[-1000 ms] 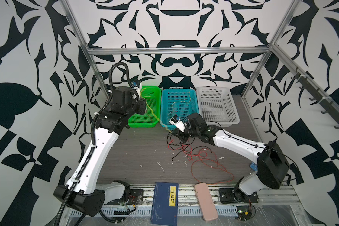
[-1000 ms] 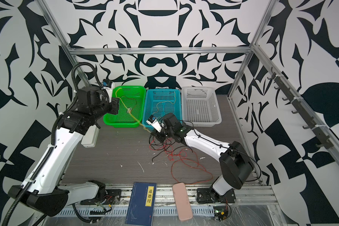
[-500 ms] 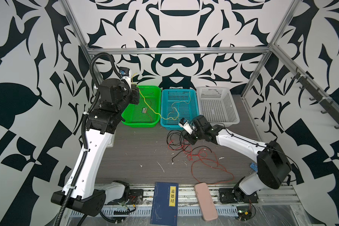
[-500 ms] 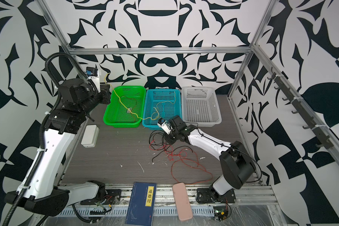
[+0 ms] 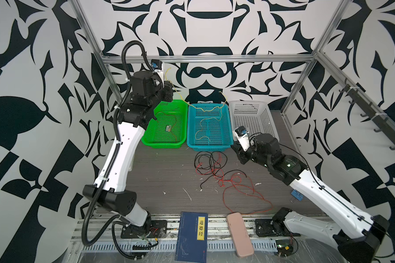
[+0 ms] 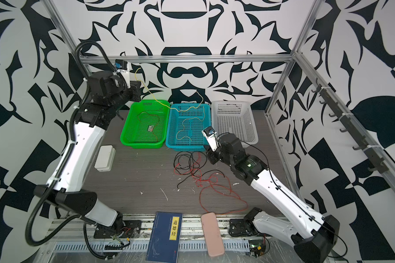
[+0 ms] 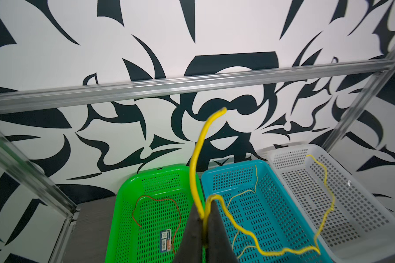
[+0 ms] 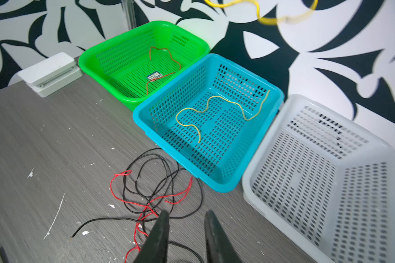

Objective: Untangle and sort cables by color
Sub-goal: Untie the cable, then place the cable into the container.

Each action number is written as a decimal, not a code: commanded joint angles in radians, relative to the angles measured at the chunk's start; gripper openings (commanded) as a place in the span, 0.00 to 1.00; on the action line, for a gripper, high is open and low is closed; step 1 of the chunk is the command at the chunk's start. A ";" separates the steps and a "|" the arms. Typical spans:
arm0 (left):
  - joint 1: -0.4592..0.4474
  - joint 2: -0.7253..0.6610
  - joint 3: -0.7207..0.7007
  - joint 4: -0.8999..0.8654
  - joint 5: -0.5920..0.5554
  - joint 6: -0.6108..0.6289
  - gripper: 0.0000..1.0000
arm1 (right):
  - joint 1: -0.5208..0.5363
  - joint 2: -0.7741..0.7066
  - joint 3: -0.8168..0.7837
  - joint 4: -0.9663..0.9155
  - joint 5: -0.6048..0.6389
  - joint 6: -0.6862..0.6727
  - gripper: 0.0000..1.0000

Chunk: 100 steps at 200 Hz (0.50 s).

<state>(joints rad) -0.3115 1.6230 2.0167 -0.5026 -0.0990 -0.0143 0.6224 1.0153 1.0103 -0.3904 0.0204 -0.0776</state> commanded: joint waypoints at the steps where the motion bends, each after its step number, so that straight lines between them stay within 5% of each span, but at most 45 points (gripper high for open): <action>1: -0.021 0.076 0.070 0.024 -0.073 0.056 0.00 | -0.004 -0.024 -0.017 -0.033 0.039 0.034 0.31; 43: -0.106 0.252 0.169 0.110 -0.199 0.274 0.00 | -0.007 -0.037 -0.054 -0.026 0.037 0.050 0.31; 77: -0.119 0.343 0.221 0.154 -0.166 0.282 0.00 | -0.010 -0.050 -0.090 -0.011 0.020 0.066 0.30; 100: -0.154 0.419 0.238 0.205 -0.244 0.349 0.00 | -0.012 -0.055 -0.108 -0.002 0.016 0.073 0.31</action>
<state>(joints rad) -0.4435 1.9888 2.2040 -0.3950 -0.2661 0.2497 0.6147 0.9825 0.9127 -0.4213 0.0391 -0.0277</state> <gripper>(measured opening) 0.058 0.305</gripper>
